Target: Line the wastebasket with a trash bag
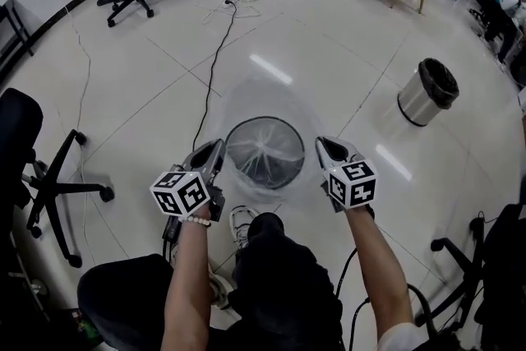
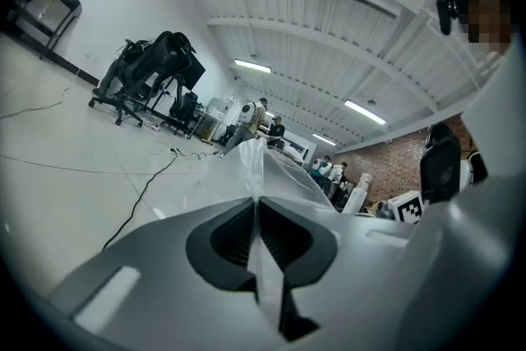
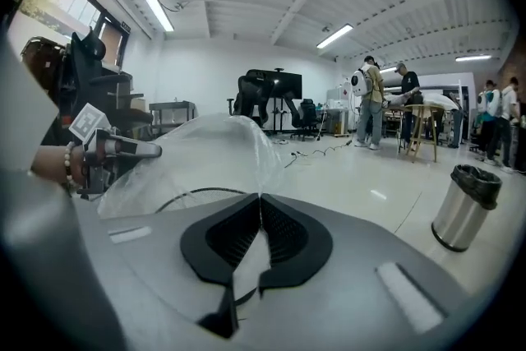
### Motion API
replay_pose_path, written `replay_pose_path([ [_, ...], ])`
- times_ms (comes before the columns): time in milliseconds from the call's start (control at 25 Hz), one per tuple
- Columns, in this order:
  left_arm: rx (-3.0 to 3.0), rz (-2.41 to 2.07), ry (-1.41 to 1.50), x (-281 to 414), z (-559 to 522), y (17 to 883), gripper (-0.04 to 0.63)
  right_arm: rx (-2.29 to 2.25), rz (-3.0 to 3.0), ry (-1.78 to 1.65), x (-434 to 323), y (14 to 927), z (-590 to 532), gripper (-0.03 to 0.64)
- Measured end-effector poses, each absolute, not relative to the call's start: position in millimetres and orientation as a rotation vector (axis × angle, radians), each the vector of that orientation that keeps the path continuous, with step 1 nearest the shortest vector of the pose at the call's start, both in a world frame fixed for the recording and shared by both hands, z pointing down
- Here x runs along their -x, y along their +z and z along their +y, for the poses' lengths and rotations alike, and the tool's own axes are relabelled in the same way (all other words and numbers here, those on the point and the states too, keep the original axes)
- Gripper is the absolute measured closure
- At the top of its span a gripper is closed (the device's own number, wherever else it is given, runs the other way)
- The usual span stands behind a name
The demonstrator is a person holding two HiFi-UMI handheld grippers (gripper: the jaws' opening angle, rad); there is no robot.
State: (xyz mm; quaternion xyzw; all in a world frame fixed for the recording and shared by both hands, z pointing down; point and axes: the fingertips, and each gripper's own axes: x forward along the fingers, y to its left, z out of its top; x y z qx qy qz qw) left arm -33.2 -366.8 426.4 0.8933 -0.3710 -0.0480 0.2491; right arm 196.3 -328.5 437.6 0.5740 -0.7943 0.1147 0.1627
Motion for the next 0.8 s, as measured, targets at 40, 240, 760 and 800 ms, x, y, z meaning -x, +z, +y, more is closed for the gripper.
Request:
replay_pose_path([
  [40, -2.429, -1.012, -0.118, 33, -370, 430, 0.583, -1.635, -2.251, 0.346, -200, 442, -332, 0.614],
  [240, -2.386, -1.001, 0.022, 35, -381, 462, 0.583, -1.582, -2.107, 0.515, -213, 488, -345, 0.614],
  [760, -2.327, -0.979, 0.149, 44, -380, 525, 0.583, -1.488, -2.057, 0.673, -225, 547, -361, 0.418],
  [800, -2.340, -0.978, 0.154, 42, -381, 523, 0.583, -1.486, -2.083, 0.680, -230, 532, -365, 0.378],
])
